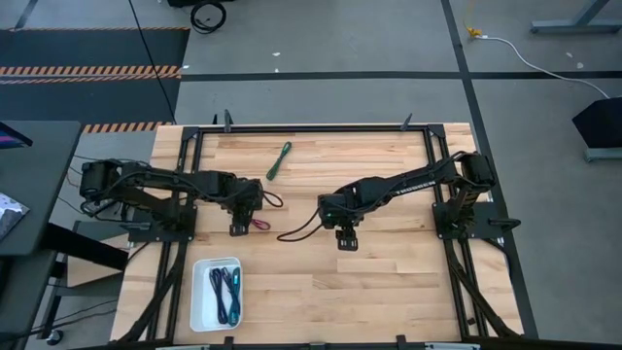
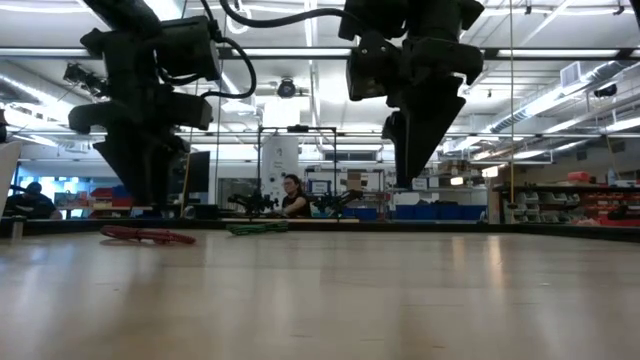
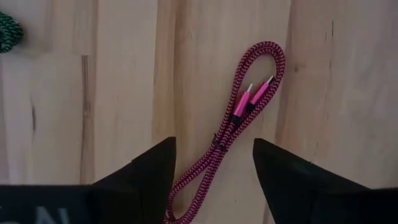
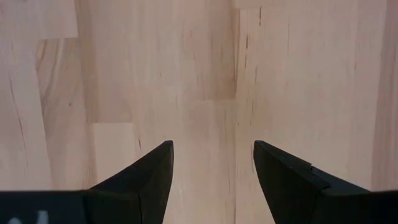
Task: Pick and place USB-C Cables
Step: Put the pink charger cable into the bin
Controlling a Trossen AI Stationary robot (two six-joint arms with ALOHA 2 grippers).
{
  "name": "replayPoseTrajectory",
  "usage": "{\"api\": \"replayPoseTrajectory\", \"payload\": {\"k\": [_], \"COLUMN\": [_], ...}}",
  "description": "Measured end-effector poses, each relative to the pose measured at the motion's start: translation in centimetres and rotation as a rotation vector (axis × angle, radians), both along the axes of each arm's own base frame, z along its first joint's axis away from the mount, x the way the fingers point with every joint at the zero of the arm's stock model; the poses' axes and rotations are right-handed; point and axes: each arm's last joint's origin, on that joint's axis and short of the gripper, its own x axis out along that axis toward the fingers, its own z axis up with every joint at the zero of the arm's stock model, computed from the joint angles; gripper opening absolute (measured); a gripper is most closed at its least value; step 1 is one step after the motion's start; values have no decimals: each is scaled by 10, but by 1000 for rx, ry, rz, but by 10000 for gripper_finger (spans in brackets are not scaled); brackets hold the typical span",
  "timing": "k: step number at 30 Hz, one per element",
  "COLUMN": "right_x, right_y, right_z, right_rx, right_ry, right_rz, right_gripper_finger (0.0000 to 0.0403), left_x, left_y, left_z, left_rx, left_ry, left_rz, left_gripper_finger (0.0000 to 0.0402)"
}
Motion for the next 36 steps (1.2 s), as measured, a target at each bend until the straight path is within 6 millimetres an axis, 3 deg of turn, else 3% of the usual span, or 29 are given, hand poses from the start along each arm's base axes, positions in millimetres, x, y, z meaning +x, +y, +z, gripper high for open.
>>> {"api": "replayPoseTrajectory", "payload": {"k": [12,20,31,36], "right_x": [1,2,3,3], "right_y": [0,0,0,0], "right_z": [0,0,0,0], "right_rx": [2,3,5,5], "right_ry": [-6,-20,-25,-25], "right_rz": [-5,-5,-8,-7], "right_gripper_finger": [228,228,228,228], "left_x": [3,15,21,21], "left_y": [-1,-12,-1,-2], "left_z": [-1,-23,-48,-45], "left_rx": [-50,-29,-10,-7], "left_ry": [-21,48,156,146], "left_rz": [12,-14,29,21], "left_gripper_finger": [211,211,210,171]}}
